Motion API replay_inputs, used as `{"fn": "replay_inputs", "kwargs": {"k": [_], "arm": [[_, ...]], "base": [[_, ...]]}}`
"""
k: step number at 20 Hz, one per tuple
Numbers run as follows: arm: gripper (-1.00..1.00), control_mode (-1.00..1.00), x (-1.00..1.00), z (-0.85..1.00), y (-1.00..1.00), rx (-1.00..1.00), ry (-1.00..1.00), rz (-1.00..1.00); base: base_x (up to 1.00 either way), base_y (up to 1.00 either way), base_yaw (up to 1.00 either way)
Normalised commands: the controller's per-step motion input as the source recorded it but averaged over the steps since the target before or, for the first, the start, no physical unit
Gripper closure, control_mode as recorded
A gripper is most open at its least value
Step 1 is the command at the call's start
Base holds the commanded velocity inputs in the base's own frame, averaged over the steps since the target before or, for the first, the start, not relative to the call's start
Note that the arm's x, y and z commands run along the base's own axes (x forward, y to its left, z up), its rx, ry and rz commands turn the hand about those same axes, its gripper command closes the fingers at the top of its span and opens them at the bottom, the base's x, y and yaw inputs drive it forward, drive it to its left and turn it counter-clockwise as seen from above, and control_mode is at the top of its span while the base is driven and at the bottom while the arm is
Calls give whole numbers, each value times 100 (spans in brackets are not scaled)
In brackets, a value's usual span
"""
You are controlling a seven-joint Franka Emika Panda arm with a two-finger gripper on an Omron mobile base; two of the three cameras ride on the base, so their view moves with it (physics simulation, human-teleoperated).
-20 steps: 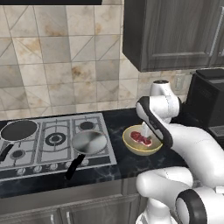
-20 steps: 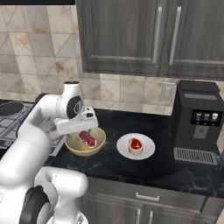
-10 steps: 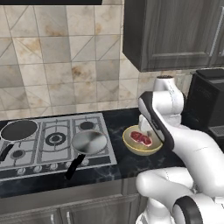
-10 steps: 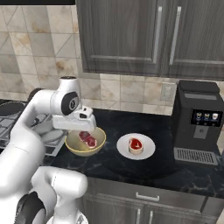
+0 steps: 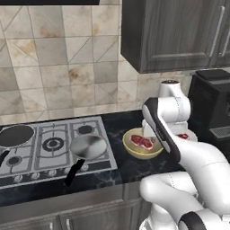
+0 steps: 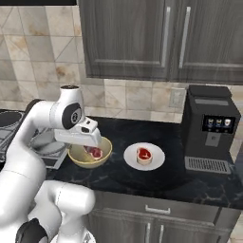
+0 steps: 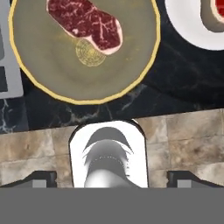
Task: Place one of the steaks on the plate and the other in the bowl. Then place the bowl in the fridge.
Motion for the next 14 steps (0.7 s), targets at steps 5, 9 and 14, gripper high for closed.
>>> {"fn": "replay_inputs", "kwargs": {"k": [5, 9, 14], "arm": [[-100, 100, 0, 0, 0, 0, 0, 0], [-100, 100, 0, 0, 0, 0, 0, 0], [-100, 100, 0, 0, 0, 0, 0, 0]], "base": [[-49, -4, -78], [-1, -16, -87], [0, -22, -95]]}}
